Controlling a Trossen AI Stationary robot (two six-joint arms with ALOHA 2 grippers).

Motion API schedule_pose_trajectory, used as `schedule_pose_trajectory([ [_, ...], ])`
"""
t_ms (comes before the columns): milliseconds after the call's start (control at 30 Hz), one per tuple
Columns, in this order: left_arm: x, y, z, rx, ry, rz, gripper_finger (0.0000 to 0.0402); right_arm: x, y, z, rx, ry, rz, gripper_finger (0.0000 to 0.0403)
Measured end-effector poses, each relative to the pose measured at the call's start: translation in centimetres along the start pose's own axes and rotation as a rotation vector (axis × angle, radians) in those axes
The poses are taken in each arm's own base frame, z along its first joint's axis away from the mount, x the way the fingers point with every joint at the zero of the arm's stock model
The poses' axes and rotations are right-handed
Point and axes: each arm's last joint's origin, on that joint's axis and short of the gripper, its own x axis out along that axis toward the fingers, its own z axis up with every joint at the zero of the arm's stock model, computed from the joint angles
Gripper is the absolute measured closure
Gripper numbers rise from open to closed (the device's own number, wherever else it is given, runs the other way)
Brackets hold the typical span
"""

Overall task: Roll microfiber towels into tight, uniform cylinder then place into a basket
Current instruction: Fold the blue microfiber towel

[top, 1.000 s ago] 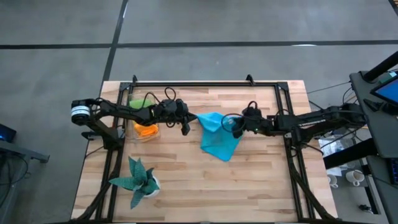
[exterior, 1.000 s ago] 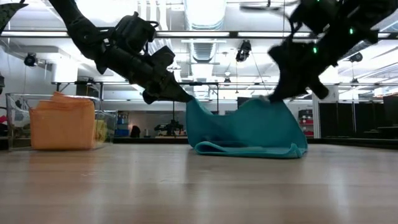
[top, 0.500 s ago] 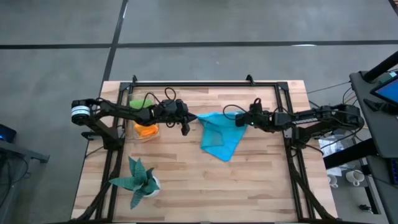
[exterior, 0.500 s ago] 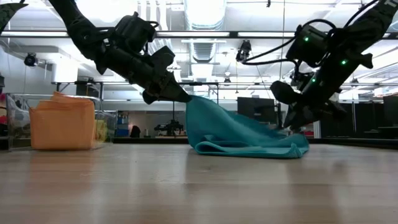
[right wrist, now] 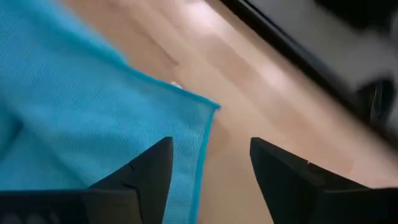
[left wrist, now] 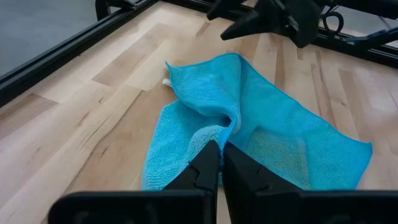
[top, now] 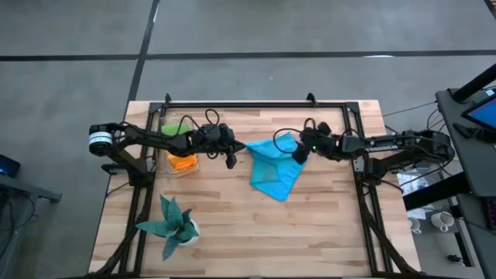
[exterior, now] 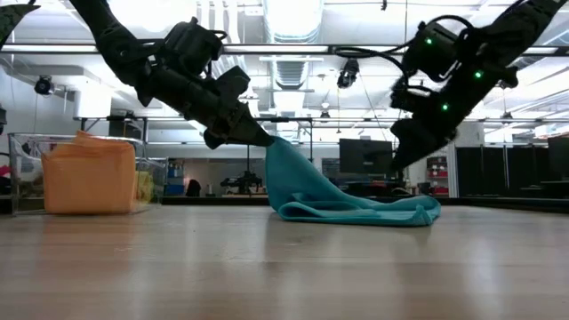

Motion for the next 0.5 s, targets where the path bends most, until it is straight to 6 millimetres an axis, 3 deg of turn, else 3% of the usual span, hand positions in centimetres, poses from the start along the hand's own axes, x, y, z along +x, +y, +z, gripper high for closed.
schedule_pose_trajectory([
  [67, 0.0, 0.0, 0.0, 0.000, 0.000, 0.000, 0.0402, 0.0, 0.1, 0.7, -0.145, -0.005, 0.004, 0.0194],
  [200, 0.0, 0.0, 0.0, 0.000, 0.000, 0.000, 0.0402, 1.1, -0.9, 2.8, -0.257, 0.038, -0.027, 0.0209],
  [500, 0.0, 0.0, 0.0, 0.000, 0.001, 0.001, 0.0402, 6.8, -5.2, 6.2, -0.242, 0.309, 0.282, 0.0223],
])
